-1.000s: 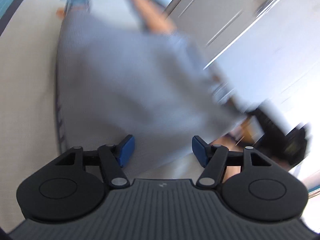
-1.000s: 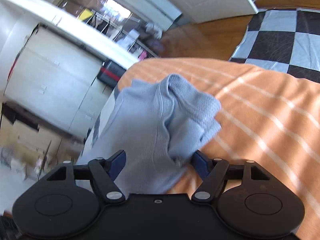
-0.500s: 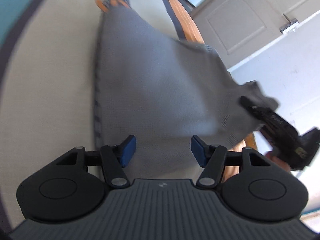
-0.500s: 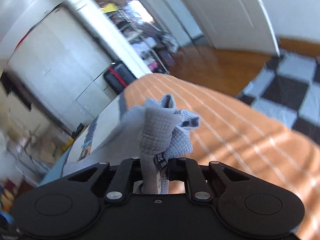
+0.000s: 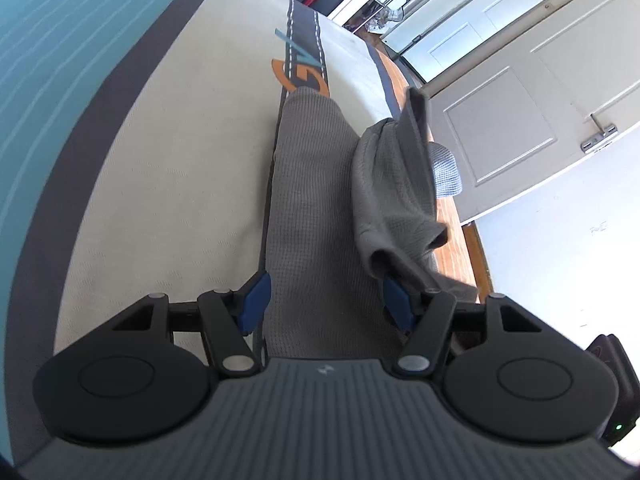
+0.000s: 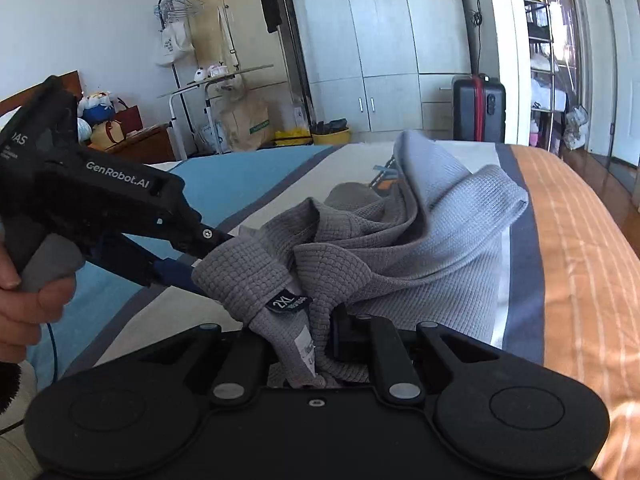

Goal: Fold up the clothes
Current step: 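Lift the collar with the right gripper and fold it toward the left gripper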

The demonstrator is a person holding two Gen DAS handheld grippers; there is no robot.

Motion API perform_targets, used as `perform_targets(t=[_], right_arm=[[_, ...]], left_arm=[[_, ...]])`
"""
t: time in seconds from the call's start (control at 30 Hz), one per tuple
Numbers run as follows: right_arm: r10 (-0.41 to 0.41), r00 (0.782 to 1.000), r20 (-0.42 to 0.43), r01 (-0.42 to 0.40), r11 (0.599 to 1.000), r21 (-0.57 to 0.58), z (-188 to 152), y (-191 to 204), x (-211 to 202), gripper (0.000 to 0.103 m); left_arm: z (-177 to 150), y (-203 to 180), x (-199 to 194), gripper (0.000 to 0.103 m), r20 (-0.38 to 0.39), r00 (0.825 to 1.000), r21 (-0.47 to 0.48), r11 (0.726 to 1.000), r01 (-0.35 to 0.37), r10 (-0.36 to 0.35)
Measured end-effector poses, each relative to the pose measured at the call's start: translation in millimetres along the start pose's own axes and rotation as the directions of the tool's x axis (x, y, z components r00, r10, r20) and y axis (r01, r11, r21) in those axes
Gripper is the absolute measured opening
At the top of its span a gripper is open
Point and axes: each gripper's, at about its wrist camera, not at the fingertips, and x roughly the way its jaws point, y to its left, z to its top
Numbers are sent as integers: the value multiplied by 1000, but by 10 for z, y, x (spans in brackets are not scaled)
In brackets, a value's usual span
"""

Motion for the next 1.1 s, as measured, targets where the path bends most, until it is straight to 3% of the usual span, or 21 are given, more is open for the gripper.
perform_targets(t=[0.17,0.27,0.33,0.47,0.67,0.8,0.87,1.1], right_arm=[[38,999,19,-37,999,-26,162,-75,-164,15],[78,995,-70,-85,990,-110,134,-6,-75,15],[33,989,-147,-60,980,-188,65,55,103,16],[-49,989,-138,17,975,-220,-72,134,245,18],[0,995,-99,-14,990,-142,8,95,35,18],[-9,994,-112,20,996,91,-53,-60,135,18],[-69,991,-113,65,997,-35,-136,147,165,22],[-63,988,-141,40,987,-156,-119,336,93,25]], left_arm=[[17,50,-53,63,23,999,-12,999,43,-42],[6,91,-41,63,13,999,-9,999,32,-32],[-28,123,-4,63,-8,1000,-2,1000,0,0],[-83,190,10,63,-10,1000,-32,999,11,-12],[-46,165,-307,65,64,996,5,998,56,-57],[-18,131,-347,66,53,996,45,996,75,-77],[-18,95,-359,66,42,996,58,995,79,-81],[-92,-151,-185,66,-26,996,122,989,88,-85]])
